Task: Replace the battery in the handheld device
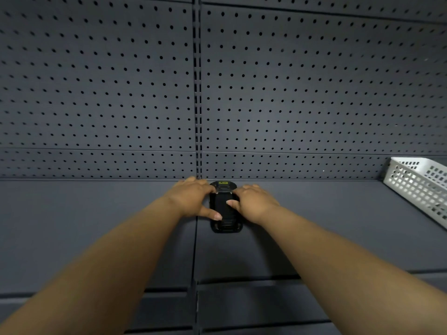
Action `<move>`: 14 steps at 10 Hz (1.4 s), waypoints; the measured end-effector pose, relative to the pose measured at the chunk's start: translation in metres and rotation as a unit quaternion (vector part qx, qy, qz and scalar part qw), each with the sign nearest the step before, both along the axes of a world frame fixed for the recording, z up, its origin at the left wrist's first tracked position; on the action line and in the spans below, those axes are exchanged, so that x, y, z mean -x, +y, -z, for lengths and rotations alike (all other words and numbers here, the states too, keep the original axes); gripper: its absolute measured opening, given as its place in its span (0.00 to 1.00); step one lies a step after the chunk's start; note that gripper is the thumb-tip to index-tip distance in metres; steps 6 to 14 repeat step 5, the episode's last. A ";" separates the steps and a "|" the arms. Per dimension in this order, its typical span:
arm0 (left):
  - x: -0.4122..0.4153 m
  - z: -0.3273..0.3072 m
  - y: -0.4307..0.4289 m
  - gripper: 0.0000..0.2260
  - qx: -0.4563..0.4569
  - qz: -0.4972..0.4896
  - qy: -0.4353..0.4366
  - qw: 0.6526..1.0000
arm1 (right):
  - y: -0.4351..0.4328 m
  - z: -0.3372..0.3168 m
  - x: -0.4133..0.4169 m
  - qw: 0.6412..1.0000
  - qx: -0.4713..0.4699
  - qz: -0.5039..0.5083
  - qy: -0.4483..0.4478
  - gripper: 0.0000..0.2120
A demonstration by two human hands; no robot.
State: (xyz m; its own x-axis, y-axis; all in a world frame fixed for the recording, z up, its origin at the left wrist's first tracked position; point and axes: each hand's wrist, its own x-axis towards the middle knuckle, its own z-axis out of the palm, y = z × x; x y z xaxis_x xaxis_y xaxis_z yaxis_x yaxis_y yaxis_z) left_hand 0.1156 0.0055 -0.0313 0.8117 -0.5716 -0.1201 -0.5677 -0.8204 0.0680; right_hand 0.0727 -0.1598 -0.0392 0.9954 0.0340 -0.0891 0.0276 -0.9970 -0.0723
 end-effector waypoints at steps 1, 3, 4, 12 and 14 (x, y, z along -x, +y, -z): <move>0.002 0.002 0.001 0.35 0.022 -0.008 0.007 1.000 | 0.002 -0.002 0.000 1.000 -0.008 0.003 0.005 0.23; 0.004 0.003 0.001 0.35 0.014 -0.021 0.018 1.000 | 0.005 -0.006 -0.001 0.999 -0.007 0.024 0.027 0.24; 0.008 0.001 0.002 0.34 0.000 -0.027 0.018 0.999 | 0.007 -0.014 0.000 0.997 0.026 0.016 0.074 0.27; 0.011 -0.002 0.006 0.29 0.055 -0.044 0.020 0.997 | -0.006 -0.039 0.004 0.997 -0.034 0.035 0.060 0.29; 0.011 -0.002 0.006 0.29 0.055 -0.044 0.020 0.997 | -0.006 -0.039 0.004 0.997 -0.034 0.035 0.060 0.29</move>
